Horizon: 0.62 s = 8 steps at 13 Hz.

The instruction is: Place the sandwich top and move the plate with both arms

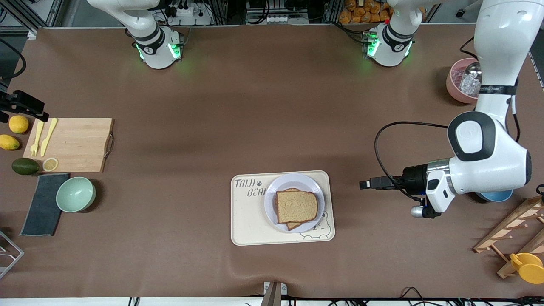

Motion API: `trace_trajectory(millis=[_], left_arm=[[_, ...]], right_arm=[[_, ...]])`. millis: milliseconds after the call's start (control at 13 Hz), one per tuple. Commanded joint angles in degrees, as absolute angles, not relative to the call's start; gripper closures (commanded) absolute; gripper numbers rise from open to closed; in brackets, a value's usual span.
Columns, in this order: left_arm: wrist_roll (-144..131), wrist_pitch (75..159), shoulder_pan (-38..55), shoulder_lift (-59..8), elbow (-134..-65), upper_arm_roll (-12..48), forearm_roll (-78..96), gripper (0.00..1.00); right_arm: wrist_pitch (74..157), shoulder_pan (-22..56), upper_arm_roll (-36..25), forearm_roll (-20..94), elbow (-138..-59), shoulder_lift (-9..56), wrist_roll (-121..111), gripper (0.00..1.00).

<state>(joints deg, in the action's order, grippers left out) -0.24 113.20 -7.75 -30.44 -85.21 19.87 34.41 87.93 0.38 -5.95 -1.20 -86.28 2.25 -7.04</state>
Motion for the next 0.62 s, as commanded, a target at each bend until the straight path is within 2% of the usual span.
trace_trajectory(millis=[0, 231, 540], left_arm=[[-3.86, 110.14, -7.56, -25.59, -86.13, 19.77, 27.10, 0.00], [-4.92, 104.87, -7.82, -21.81, -86.13, 19.34, 25.14, 0.00], [-7.02, 100.82, -7.74, -16.62, -86.13, 19.34, 16.10, 0.00]], right_arm=[[87.89, -0.44, -5.54, -1.41, -85.61, 2.99, -8.08, 0.00], [88.85, 0.17, -5.54, -2.46, -85.52, 4.65, -21.15, 0.00], [88.42, 0.09, -5.45, -1.50, -85.43, 4.22, -10.67, 0.00]])
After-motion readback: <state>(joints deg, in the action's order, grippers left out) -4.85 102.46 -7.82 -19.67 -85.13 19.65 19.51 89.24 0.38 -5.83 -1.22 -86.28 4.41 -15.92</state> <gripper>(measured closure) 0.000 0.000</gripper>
